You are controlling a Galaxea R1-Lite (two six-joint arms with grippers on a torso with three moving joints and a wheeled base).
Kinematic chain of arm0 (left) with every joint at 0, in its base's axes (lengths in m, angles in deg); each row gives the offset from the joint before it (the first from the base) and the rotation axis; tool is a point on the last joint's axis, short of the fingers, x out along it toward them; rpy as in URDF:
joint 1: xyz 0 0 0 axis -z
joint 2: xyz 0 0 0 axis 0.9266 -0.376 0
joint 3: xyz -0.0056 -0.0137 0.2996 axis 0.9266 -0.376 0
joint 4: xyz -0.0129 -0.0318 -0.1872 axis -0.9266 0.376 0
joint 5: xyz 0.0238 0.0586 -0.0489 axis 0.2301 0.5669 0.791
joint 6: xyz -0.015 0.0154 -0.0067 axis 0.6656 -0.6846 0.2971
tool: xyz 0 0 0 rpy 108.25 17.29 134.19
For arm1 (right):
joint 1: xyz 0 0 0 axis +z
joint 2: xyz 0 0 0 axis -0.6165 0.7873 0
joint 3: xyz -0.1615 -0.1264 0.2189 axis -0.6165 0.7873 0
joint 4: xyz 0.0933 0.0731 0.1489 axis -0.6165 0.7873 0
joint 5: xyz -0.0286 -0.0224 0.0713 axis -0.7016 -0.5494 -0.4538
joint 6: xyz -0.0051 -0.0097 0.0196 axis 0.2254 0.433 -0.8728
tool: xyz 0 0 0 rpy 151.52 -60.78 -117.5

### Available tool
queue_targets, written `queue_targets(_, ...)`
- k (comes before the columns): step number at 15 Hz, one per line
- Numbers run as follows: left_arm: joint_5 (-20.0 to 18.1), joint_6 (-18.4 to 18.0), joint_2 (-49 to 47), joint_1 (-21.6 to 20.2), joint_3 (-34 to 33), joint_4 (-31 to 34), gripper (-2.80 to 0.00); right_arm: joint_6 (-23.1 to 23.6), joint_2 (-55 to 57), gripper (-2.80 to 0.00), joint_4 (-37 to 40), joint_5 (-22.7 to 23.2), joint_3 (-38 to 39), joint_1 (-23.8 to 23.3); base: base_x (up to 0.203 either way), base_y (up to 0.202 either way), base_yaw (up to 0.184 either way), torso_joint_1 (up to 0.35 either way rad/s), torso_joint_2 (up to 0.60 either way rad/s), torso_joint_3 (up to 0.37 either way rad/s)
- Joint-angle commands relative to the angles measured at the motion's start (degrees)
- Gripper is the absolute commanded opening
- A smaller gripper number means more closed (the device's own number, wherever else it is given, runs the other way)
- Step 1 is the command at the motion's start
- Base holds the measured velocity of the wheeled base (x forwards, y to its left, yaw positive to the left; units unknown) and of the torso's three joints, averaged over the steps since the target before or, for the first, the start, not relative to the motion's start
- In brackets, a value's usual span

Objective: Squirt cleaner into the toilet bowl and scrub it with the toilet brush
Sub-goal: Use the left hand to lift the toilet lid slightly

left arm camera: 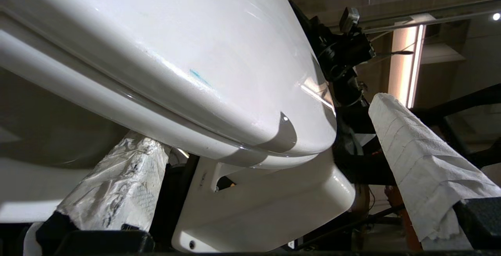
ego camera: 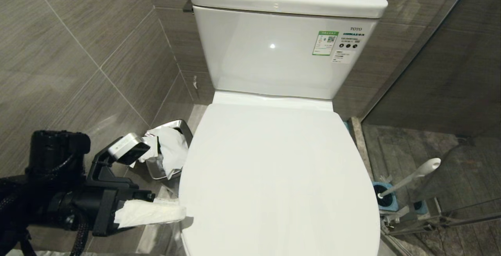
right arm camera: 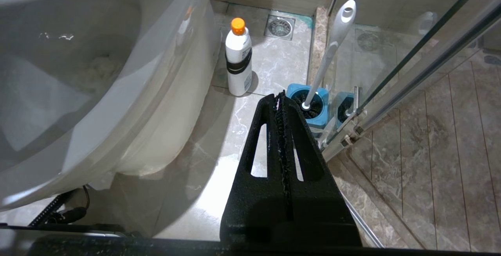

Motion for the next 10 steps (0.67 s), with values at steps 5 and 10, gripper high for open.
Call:
queue_targets(5, -0.04, 4.52, 2.34, -0.28, 3.94, -0.30, 0.00, 0.02, 0.07, -2.80, 0.02, 0.04, 0.01, 0.00, 0.000, 0.000, 0.000, 0.000, 0.00, 0.000)
queue_targets(10, -0.04, 10.93, 2.82, -0.41, 10.39, -0.32, 0.00, 0.02, 0.07, -2.80, 0.02, 0.04, 0.01, 0.00, 0.000, 0.000, 0.000, 0.000, 0.00, 0.000)
